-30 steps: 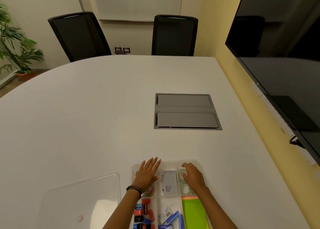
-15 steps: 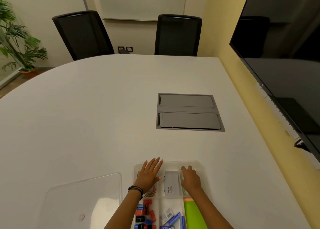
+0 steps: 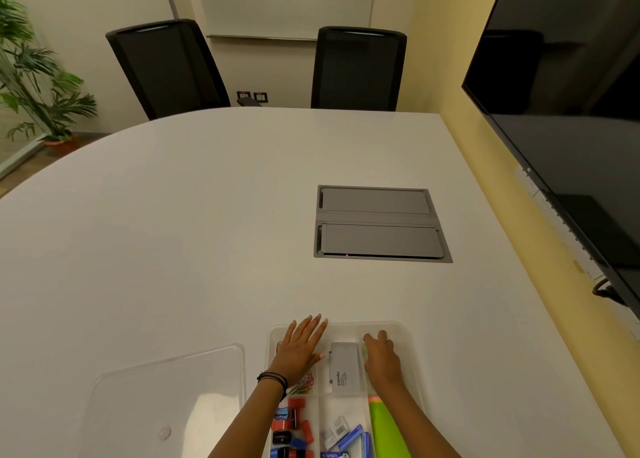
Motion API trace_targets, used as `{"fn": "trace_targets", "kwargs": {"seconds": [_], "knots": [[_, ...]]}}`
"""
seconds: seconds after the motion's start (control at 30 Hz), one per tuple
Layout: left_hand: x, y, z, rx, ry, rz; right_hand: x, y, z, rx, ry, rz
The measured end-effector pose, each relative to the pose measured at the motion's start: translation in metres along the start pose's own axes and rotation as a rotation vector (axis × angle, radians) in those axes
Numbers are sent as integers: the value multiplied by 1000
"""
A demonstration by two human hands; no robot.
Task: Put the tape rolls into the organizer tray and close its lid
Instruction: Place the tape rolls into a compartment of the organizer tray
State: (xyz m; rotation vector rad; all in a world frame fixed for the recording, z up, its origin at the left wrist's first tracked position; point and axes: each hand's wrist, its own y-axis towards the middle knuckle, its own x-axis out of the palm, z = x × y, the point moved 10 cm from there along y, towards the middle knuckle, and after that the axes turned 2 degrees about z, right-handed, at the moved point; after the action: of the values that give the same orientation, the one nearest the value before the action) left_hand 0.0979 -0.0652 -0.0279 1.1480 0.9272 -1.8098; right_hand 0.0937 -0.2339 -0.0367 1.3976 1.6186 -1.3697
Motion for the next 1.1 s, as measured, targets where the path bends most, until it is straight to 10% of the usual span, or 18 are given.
{"fn": "trace_targets", "kwargs": {"seconds": [1.1], "knots": [[-10, -1, 2, -8, 27, 46, -30, -18, 11, -14, 207, 225]]}}
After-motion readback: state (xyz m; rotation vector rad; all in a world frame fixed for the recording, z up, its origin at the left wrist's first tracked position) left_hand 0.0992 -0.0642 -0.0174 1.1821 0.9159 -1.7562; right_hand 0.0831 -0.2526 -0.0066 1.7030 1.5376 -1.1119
